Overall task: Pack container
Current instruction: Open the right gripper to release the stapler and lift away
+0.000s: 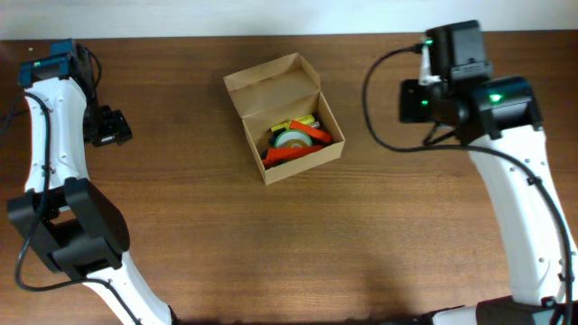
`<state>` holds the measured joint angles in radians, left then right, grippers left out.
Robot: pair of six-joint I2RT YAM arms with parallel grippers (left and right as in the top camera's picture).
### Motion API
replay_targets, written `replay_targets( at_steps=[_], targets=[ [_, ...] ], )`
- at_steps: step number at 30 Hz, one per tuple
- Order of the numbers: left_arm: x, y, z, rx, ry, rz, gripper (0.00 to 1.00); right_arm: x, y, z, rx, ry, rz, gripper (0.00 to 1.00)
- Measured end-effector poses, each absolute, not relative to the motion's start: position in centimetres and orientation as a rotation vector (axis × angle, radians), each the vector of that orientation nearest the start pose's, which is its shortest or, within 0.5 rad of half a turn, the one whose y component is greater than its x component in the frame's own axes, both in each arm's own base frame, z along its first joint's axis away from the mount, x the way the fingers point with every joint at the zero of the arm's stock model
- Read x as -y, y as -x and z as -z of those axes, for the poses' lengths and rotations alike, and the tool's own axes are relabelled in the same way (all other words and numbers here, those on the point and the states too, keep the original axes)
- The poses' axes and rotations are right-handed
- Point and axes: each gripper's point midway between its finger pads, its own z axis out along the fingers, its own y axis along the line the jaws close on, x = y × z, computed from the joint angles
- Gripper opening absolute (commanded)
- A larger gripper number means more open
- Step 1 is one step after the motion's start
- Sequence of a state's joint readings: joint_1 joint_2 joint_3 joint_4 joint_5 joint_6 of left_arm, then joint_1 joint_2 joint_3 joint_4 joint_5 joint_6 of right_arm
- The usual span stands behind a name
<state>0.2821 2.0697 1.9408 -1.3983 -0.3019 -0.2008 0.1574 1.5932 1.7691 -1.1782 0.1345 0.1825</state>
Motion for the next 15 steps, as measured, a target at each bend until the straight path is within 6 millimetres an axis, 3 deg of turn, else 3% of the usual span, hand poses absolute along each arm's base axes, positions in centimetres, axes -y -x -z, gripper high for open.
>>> replay_targets(
  at_steps=[8, 11, 15],
  targets=[
    [-16.2, -37.7, -13.5, -2.983, 0.745, -0.47, 1.0, -2.6, -39.2, -26.4, -2.581, -0.126, 0.052, 0.04],
    [-16.2, -37.7, -13.5, -2.983, 0.745, -0.47, 1.0, -2.7, -39.6, -25.5, -2.604, -0.13, 0.042, 0.13],
    [-16.1, -39.0, -13.5, -2.938, 0.744, -0.423, 1.0, -2.6, -40.4, -22.9, -2.68, -0.134, 0.02, 0.04]
  ],
)
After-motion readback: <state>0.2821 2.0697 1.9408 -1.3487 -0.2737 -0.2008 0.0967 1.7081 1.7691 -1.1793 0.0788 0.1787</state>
